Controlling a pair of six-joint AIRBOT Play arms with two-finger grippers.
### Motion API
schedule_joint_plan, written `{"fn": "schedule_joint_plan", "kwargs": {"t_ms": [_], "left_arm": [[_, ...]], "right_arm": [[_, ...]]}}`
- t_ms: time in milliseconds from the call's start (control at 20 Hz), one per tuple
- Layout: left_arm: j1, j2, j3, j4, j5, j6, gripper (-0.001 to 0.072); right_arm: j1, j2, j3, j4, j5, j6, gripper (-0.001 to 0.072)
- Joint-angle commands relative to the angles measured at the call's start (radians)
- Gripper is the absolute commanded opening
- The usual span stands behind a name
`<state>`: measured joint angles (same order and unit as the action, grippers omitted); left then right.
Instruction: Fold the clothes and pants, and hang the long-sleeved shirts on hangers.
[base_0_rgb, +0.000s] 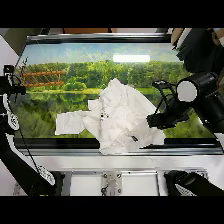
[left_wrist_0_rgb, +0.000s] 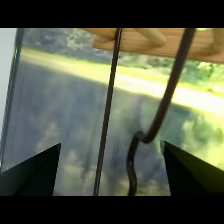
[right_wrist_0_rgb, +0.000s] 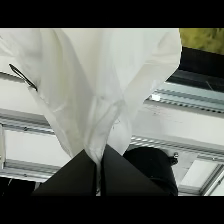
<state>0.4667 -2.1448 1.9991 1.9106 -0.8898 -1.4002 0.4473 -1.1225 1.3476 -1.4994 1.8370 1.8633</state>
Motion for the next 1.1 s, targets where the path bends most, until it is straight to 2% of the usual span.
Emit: {"fn": "schedule_joint_plan", "kwargs": {"t_ms": [0, 550, 600, 650, 700, 750, 850, 900, 1050], "left_arm": [[0.008, -0.043, 0.024, 0.010, 0.006, 0.003, 0.0693], [0.015, -0.058, 0.002, 0.007, 0.064, 0.005, 0.0692], [0.015, -0.058, 0.001, 0.006, 0.064, 0.005, 0.0601], [0.015, -0.058, 0.002, 0.007, 0.062, 0.005, 0.0397], [0.015, -0.056, 0.003, 0.006, 0.062, 0.005, 0.0142], [0.014, -0.056, 0.004, 0.006, 0.062, 0.005, 0.0105], [0.007, -0.056, 0.005, 0.008, 0.062, 0.005, 0.0093], [0.005, -0.054, 0.005, 0.008, 0.058, 0.006, 0.0012], [-0.008, -0.047, 0.008, 0.009, 0.050, 0.006, 0.0012]], "right_arm": [[0.001, 0.000, 0.000, 0.000, 0.001, 0.000, 0.0013], [0.001, 0.000, 0.000, 0.000, 0.001, 0.000, 0.0013], [0.001, 0.000, 0.000, 0.000, 0.001, 0.000, 0.0012], [0.001, 0.000, 0.000, 0.000, 0.000, 0.000, 0.0013], [0.001, 0.000, 0.000, 0.000, 0.000, 0.000, 0.0013], [0.001, 0.000, 0.000, 0.000, 0.000, 0.000, 0.0013], [0.001, 0.000, 0.000, 0.000, 0.000, 0.000, 0.0012], [0.001, 0.000, 0.000, 0.000, 0.000, 0.000, 0.0013], [0.001, 0.000, 0.000, 0.000, 0.000, 0.000, 0.0013]]}}
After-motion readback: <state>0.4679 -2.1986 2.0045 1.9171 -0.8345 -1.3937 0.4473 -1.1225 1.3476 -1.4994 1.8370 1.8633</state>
